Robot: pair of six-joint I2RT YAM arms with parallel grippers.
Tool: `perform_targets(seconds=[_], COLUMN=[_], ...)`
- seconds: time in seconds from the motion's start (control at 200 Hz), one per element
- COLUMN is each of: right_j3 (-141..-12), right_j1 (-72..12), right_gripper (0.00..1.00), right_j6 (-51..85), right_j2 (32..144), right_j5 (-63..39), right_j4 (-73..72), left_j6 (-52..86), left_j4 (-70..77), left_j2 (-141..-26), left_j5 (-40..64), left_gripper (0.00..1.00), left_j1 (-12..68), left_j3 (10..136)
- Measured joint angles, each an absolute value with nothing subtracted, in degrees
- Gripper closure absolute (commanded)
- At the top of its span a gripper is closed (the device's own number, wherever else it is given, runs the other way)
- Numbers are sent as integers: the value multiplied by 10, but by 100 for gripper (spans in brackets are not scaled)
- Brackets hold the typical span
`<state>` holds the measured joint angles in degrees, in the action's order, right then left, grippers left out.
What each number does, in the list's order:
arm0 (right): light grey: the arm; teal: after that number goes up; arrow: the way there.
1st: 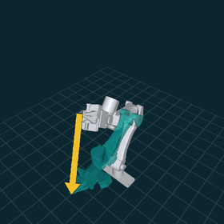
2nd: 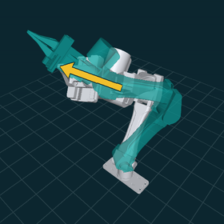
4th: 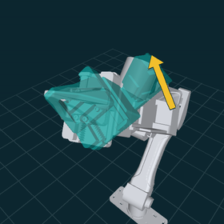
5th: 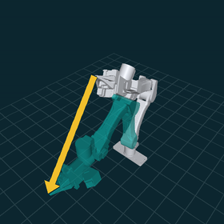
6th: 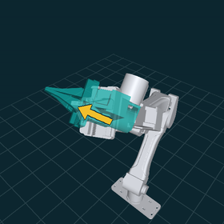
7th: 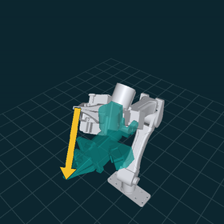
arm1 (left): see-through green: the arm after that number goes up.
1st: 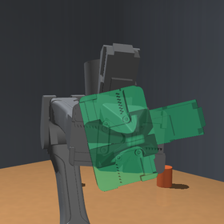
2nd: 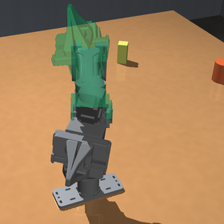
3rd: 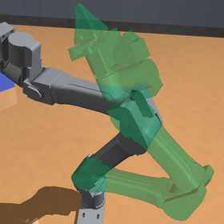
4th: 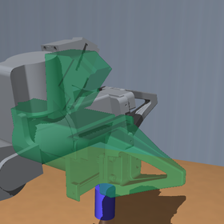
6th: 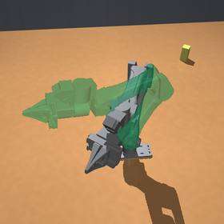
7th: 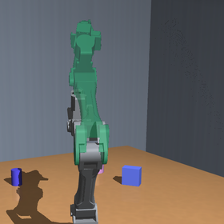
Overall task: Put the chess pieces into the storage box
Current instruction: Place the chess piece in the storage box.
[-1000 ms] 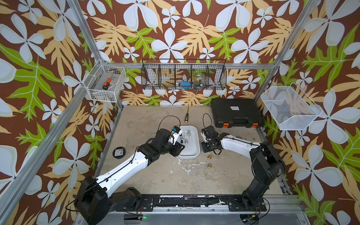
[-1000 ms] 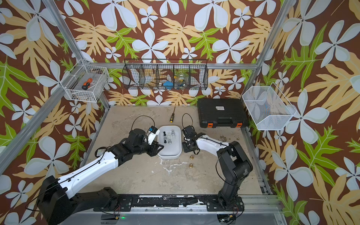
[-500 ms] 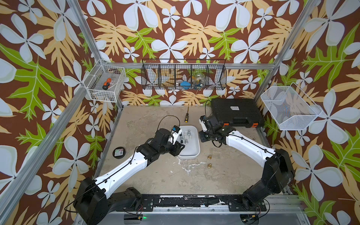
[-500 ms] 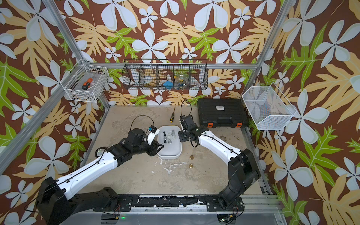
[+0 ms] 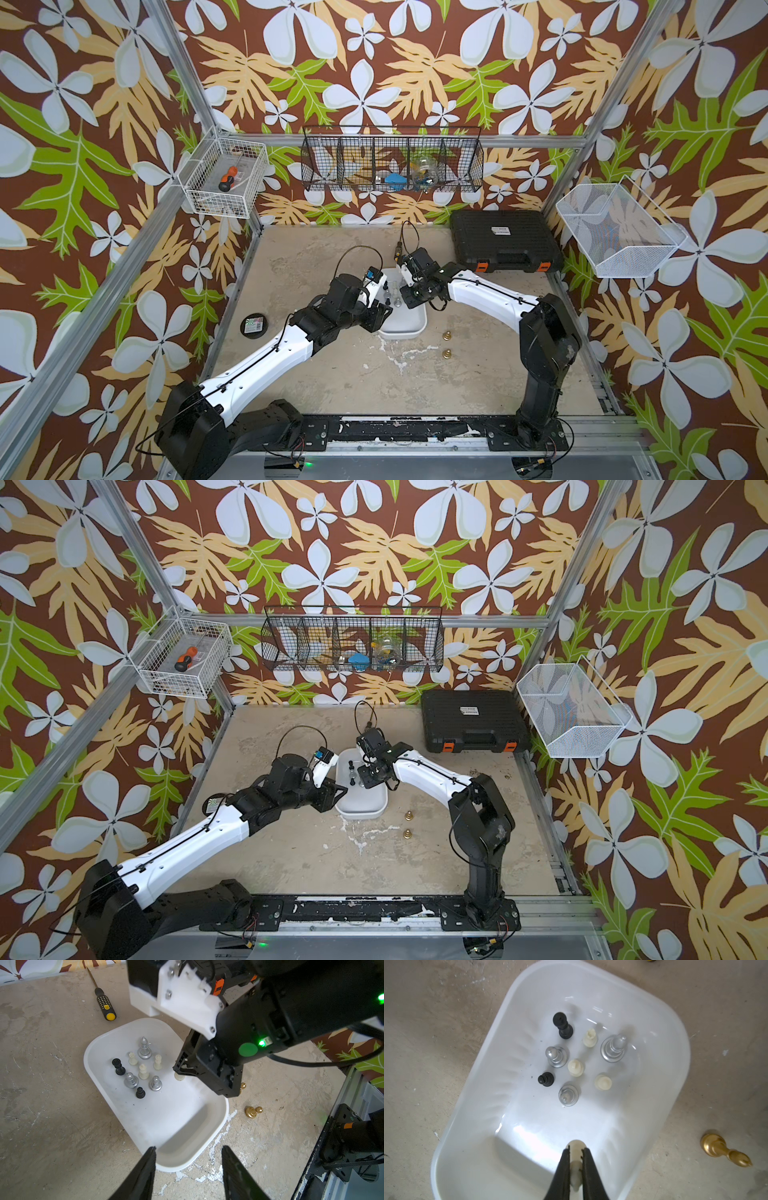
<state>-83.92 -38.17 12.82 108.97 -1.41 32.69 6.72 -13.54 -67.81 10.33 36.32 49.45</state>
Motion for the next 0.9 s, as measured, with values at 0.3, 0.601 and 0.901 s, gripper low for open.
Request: perform_targets(seconds=[0.3, 0.601, 0.901], right_j3=[-851, -853, -853], right_j1=[-384, -385, -385], right_gripper=[93, 93, 92], right_j6=[127, 127, 131], right_j2=[1135, 1157, 1162], right_j5=[0, 14, 36], right_j4=[325, 321, 305], left_j6=[61, 61, 61], left_j4=[-139, -141, -145], left_j2=[-678, -676, -675], left_j5=[93, 93, 93], left_gripper=[47, 47, 47], left_j1=[363, 363, 363], left_j3=[495, 495, 494])
